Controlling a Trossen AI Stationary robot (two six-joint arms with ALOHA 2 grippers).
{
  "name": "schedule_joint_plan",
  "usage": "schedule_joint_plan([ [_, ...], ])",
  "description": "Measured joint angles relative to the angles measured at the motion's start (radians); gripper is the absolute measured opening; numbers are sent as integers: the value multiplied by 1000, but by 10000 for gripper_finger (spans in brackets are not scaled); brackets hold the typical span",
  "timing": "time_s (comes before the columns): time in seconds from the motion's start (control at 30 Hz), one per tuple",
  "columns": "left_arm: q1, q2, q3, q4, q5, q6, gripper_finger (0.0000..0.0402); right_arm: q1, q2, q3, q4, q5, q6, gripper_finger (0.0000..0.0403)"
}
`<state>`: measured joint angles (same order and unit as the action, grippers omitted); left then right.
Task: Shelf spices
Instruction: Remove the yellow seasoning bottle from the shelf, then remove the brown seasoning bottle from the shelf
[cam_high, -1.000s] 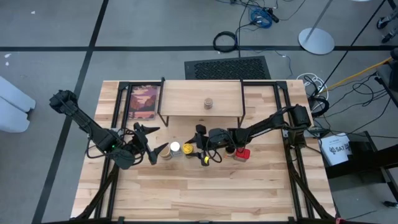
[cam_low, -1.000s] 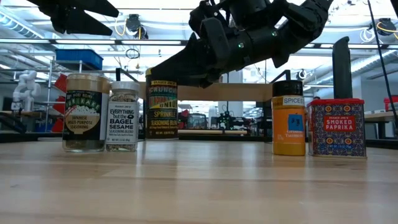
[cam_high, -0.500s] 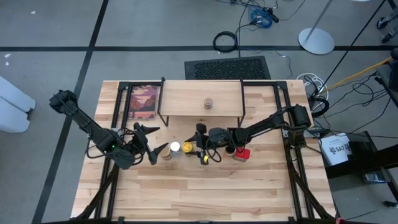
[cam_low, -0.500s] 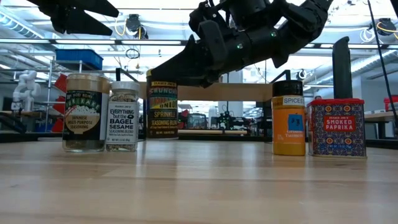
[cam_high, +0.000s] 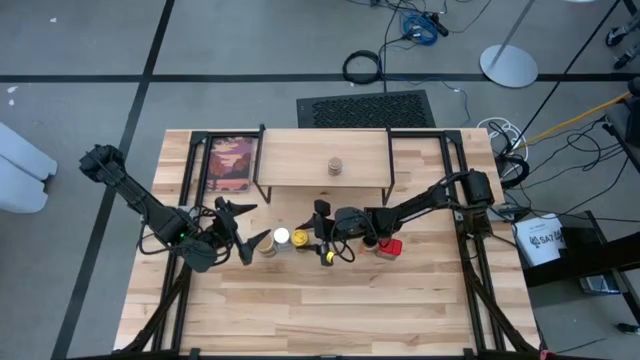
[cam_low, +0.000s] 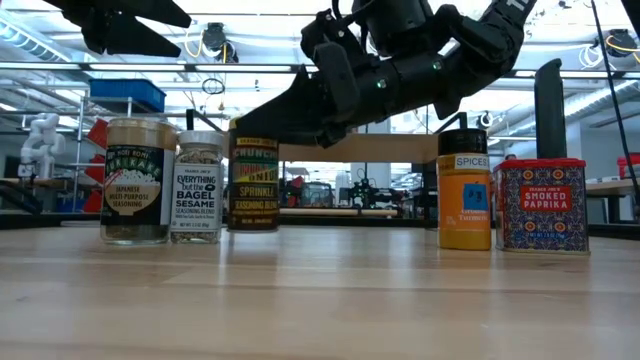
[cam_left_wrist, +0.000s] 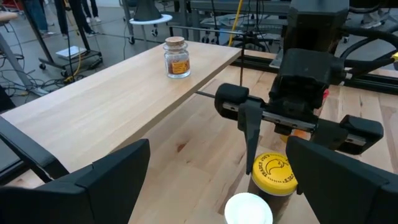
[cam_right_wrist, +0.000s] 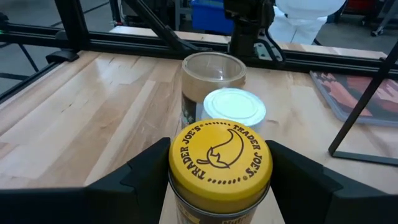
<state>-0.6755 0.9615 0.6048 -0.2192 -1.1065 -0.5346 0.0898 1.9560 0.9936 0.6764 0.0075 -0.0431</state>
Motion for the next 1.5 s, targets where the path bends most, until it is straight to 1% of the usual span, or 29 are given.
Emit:
schedule_joint_plan([
  [0.17,0,0,0,0,0,0,386,0,0,0,-7,46,-3,231],
  [0.6,0,0,0,0,0,0,386,-1,0,0,-21,45,13,232],
  [0.7,0,0,0,0,0,0,386,-1,0,0,-24,45,18,242],
  [0.9,0,0,0,0,0,0,386,-5,0,0,-20,43,31,276],
  [1.13,0,0,0,0,0,0,386,-5,-2,0,3,43,21,283],
  [1.5,0,0,0,1,0,-2,386,-12,-96,0,-32,46,-10,284],
])
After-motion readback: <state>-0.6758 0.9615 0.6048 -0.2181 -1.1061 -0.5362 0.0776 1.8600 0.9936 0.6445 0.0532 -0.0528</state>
